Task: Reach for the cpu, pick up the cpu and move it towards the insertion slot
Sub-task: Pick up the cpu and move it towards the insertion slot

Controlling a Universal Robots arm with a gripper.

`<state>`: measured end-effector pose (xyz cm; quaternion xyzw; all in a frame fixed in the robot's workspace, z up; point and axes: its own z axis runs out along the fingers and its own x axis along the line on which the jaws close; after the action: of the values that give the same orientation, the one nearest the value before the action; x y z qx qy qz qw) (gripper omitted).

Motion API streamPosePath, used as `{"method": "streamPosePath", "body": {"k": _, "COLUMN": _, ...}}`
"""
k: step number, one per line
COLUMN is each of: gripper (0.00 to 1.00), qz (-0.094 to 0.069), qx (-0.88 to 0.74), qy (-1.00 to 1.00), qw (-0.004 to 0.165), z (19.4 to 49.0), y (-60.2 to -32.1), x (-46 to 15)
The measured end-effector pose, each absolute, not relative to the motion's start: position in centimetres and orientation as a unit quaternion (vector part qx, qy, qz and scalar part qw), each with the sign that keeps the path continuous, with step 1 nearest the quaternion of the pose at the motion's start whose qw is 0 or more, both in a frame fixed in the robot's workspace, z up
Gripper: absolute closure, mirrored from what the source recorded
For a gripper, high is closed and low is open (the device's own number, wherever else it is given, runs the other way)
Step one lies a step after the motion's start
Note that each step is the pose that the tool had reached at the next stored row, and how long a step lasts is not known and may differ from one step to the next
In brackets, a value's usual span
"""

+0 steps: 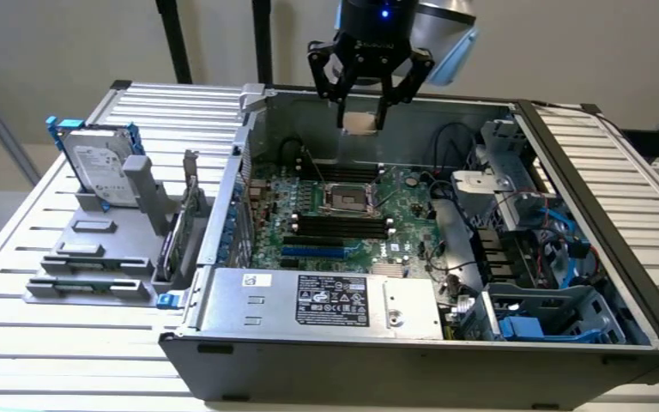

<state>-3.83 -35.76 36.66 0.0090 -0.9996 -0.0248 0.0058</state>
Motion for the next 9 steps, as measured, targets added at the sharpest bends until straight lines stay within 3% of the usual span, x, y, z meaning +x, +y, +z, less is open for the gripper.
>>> {"method": "streamPosePath", "body": {"k": 9, "gripper": 0.46, "qz": -0.023, "qx": 0.009, "qy": -1.000, "qw": 0.001, "z": 35.8, "y": -33.5, "x": -2.9}}
